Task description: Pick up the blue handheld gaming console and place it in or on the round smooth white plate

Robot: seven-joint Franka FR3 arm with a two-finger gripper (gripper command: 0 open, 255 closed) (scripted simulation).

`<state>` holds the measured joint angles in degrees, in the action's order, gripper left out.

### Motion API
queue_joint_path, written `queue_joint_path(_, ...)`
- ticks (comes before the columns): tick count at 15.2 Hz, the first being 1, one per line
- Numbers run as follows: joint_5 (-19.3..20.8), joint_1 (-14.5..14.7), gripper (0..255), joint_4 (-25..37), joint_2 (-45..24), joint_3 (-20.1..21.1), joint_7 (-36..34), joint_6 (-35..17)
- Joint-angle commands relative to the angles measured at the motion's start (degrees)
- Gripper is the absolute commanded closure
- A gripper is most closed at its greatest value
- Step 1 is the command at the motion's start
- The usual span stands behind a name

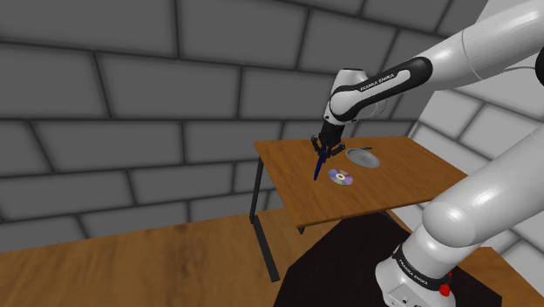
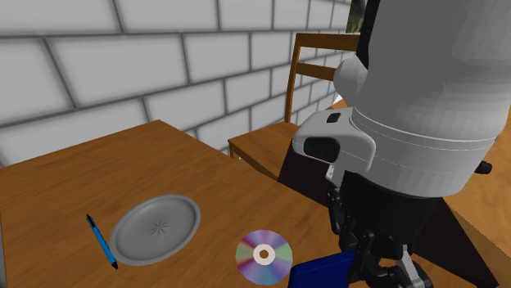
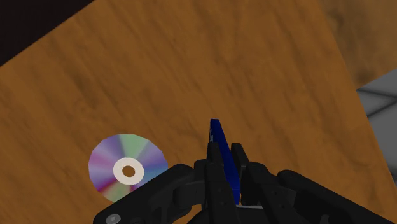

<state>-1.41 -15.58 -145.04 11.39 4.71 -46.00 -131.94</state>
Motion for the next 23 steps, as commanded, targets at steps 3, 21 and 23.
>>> queue_joint_path(3, 0.0, 0.0, 255, 0.3, 0.6, 0.0, 0.0, 0.9)
queue_joint_path(21, 0.1, -0.6, 255, 7.6, 7.2, -1.3, 1.7, 14.7)
queue_joint_path(23, 0.9, -1.9, 255, 8.2, 7.0, -3.3, 4.4, 15.2)
